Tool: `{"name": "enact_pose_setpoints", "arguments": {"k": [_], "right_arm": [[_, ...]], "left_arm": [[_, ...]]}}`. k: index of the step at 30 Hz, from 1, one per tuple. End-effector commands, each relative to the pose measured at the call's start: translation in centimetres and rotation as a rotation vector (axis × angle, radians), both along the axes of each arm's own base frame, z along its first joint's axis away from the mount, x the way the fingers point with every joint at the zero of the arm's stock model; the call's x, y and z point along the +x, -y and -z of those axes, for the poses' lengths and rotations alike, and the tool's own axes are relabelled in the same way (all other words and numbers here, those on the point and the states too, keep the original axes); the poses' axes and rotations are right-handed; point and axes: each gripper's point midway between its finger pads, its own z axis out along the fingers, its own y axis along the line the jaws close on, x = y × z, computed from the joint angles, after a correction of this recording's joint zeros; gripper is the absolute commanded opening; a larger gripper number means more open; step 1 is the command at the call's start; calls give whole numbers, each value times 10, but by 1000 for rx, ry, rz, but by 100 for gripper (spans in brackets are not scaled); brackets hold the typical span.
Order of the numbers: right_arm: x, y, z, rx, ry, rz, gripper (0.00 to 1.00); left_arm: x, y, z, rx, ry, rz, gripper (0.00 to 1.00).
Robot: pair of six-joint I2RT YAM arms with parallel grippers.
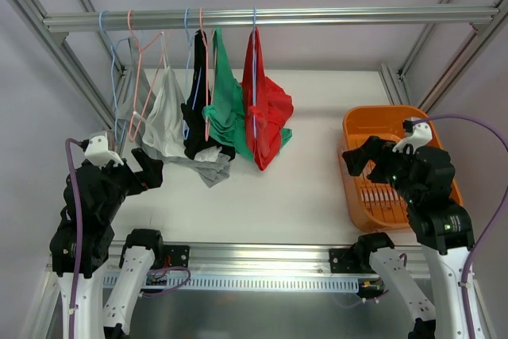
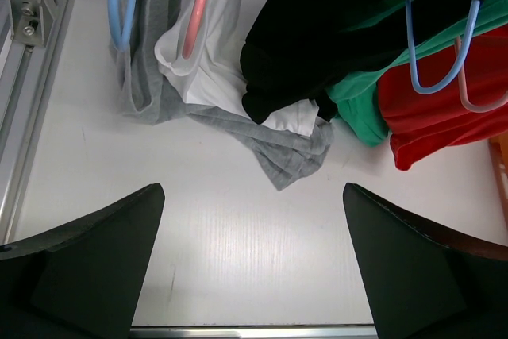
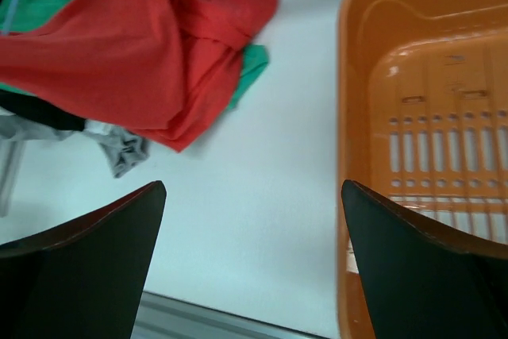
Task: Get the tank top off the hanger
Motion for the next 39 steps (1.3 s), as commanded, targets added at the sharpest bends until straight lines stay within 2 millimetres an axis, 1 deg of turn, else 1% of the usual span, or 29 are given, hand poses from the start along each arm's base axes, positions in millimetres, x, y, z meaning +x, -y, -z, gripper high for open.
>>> {"name": "enact_pose_setpoints", "arguments": {"k": [1,2,4,5,6,7,9,10,11,13,14,15,17,18,19,20,21,22,23,24,25,26,27,29,33,34,36,37,39], "right_arm": [[14,-41,-39,171,54,-154,100],[15,-56,-53,224,76,-234,100],[17,-70,-71,289,72,-274,100],[29,-73,-69,280,47,-259,100],[29,-81,-73,273,44,-284,99],[30,-85,-83,264,66,-290,100],[37,-98,-83,235,54,-293,100],[41,-99,-93,222,81,-275,100],[49,-109,-90,204,65,-284,100],[46,-134,-97,176,74,-347,99],[52,-134,-112,138,121,-319,99],[53,-153,-107,99,106,-347,99],[63,-155,-115,39,147,-290,99],[58,-165,-134,48,186,-309,100],[68,-176,-129,13,175,-298,98],[74,-177,-147,1,219,-274,96],[75,-189,-149,-12,222,-295,95],[87,-206,-137,-50,195,-300,92],[94,-210,-138,-71,200,-276,90],[97,-216,-152,-72,231,-273,89],[110,-229,-138,-112,209,-258,86],[115,-235,-136,-122,205,-257,84],[118,-241,-147,-111,223,-256,82],[132,-253,-131,-160,198,-231,78],[146,-258,-124,-208,203,-160,58],[149,-257,-125,-209,208,-140,47],[151,-261,-120,-213,205,-138,36],[152,-262,-119,-212,204,-141,23],[151,-263,-121,-201,203,-141,10]], "left_arm": [[-2,2,1,-22,4,-1,99],[-1,3,6,-26,-9,5,99],[0,6,9,-38,-14,12,99],[0,6,12,-44,-19,13,99],[0,8,13,-49,-20,19,99],[0,9,13,-56,-17,23,99],[0,11,18,-62,-29,30,99],[0,12,19,-66,-31,33,99],[1,13,22,-72,-37,39,99],[2,16,25,-83,-45,47,99],[2,17,26,-84,-49,53,99],[3,19,24,-85,-41,68,99],[3,24,26,-96,-34,95,99],[3,26,26,-101,-26,102,99],[4,28,22,-114,3,110,99],[4,28,26,-118,1,112,99],[5,29,26,-121,8,114,99],[5,29,25,-122,22,113,99],[5,29,25,-122,22,112,99],[6,29,25,-122,24,112,99],[6,29,25,-122,25,113,99],[5,29,25,-123,27,115,99],[6,29,24,-122,28,113,99],[6,28,25,-124,30,105,99],[6,28,25,-124,34,105,99],[6,28,25,-124,37,105,99],[5,28,24,-124,43,107,99],[5,28,24,-125,45,109,99],[5,28,24,-126,45,108,99]]}}
